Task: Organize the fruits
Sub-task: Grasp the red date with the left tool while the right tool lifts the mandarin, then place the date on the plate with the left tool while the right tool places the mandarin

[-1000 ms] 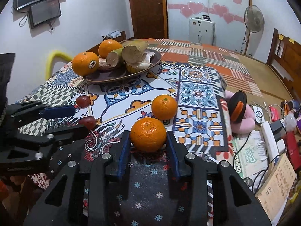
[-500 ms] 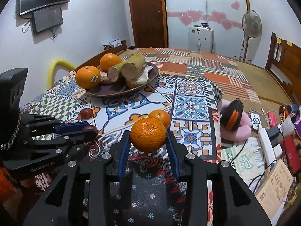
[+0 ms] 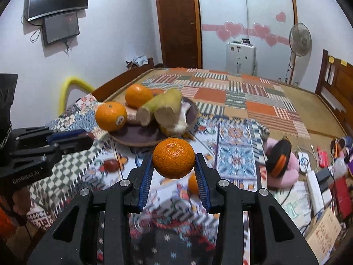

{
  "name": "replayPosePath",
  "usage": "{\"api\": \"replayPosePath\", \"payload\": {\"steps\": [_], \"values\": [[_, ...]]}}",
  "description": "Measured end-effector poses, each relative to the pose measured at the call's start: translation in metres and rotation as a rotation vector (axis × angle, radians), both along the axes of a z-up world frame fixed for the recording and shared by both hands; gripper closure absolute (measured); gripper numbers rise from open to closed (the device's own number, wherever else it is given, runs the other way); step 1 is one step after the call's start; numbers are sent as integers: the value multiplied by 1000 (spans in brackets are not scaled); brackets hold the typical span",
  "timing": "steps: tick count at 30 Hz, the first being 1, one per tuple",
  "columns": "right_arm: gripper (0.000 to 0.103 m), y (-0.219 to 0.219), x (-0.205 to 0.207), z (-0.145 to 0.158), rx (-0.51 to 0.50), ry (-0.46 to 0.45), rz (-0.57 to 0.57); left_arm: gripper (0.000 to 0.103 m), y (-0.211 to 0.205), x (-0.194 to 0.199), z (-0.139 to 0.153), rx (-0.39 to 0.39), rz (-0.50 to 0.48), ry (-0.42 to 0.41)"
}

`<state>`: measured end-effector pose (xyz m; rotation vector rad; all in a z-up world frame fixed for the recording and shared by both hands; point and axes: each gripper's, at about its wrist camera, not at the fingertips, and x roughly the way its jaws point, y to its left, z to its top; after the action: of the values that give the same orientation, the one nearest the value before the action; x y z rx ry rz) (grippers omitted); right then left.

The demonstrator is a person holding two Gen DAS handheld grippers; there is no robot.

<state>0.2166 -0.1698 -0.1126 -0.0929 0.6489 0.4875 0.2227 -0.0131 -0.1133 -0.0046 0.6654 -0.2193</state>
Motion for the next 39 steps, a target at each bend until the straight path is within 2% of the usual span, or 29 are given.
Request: {"api": "replayPosePath", "payload": {"steps": [7,21,30,34,39], "values": [[68,21,16,15,-9,-41,38,86,22,18,16,3,47,-39],[68,57,55,22,-72,-70,108,86,36,69,14,4,47,-42],[68,70,79,15,-141,-54,126,86,35,111,1,-14,22,37],[68,71,86,11,-139,-32,135,86,36,126,-7,-25,3,88],[68,75,87,8,-163,-27,143,85,31,134,-10,-3,-14,101]]}}
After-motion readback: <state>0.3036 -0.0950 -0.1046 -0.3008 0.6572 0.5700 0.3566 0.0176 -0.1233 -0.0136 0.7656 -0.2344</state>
